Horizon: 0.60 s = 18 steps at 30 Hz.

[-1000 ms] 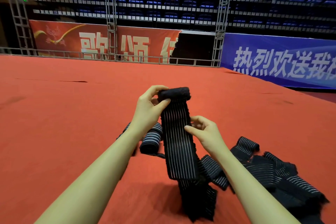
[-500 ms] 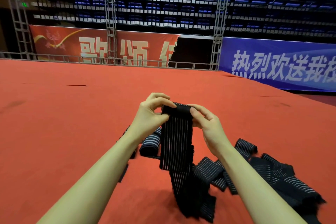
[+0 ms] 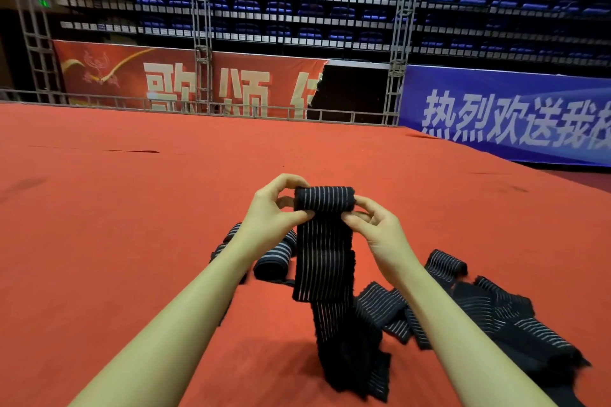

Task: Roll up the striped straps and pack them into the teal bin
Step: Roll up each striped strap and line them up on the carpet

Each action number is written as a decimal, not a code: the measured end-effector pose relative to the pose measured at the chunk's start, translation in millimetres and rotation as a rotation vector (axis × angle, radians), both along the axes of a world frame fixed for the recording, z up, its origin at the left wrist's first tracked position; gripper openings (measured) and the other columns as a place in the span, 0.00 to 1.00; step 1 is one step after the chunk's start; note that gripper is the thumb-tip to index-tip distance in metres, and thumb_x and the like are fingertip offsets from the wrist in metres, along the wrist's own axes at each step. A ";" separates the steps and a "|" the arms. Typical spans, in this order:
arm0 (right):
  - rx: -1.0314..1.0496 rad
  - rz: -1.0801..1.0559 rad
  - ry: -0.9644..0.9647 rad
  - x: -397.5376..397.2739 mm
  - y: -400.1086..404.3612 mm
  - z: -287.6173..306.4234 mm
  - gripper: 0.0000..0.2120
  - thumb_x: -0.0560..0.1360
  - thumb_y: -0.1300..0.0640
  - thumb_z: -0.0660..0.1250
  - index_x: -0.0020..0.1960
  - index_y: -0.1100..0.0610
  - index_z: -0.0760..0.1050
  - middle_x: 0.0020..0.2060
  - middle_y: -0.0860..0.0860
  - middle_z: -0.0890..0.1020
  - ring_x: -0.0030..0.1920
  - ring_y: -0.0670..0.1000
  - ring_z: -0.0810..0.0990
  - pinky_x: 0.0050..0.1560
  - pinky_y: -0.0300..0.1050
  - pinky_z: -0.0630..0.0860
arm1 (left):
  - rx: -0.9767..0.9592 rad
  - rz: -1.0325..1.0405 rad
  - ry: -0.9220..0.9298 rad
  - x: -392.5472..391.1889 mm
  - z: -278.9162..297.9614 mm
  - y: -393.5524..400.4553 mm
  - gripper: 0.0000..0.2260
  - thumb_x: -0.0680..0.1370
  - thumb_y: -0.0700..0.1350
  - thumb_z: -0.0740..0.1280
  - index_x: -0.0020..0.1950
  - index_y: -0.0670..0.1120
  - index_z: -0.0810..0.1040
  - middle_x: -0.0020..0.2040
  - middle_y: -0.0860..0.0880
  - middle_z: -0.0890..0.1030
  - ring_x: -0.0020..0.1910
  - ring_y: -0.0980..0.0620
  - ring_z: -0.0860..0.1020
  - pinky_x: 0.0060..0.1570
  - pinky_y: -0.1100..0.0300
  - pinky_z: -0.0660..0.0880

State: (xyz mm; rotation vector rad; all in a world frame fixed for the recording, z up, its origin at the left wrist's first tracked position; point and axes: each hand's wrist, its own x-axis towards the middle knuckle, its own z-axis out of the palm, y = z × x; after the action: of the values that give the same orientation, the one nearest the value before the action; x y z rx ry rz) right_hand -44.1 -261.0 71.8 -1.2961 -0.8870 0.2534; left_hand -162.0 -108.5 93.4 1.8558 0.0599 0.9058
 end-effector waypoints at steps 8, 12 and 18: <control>-0.033 0.025 0.014 0.5 1.5 0.8 0.15 0.71 0.47 0.69 0.55 0.52 0.78 0.42 0.47 0.84 0.43 0.48 0.81 0.51 0.46 0.75 | 0.089 -0.045 -0.163 2.0 -13.0 1.8 0.20 0.67 0.26 0.71 0.43 0.53 0.81 0.50 0.50 0.78 0.51 0.54 0.79 0.48 0.64 0.75; -0.031 0.054 0.036 5.7 -0.9 -5.9 0.08 0.75 0.60 0.69 0.52 0.50 0.79 0.40 0.49 0.84 0.43 0.48 0.81 0.48 0.42 0.74 | 0.008 -0.067 -0.108 -1.8 -23.5 -0.5 0.12 0.71 0.36 0.73 0.41 0.54 0.84 0.54 0.47 0.78 0.55 0.55 0.78 0.52 0.60 0.76; -0.020 0.091 0.034 6.1 2.2 -11.3 0.15 0.73 0.65 0.70 0.54 0.48 0.80 0.44 0.55 0.85 0.46 0.51 0.83 0.48 0.41 0.77 | -0.062 -0.018 0.121 3.4 -29.7 4.0 0.12 0.75 0.44 0.71 0.58 0.51 0.76 0.53 0.48 0.79 0.43 0.55 0.79 0.44 0.60 0.79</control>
State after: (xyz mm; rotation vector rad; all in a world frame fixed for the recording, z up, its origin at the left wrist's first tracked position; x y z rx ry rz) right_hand -38.0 -258.8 60.5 -1.2683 -0.9177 0.3553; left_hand -158.6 -104.5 63.7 1.8485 0.1443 0.7707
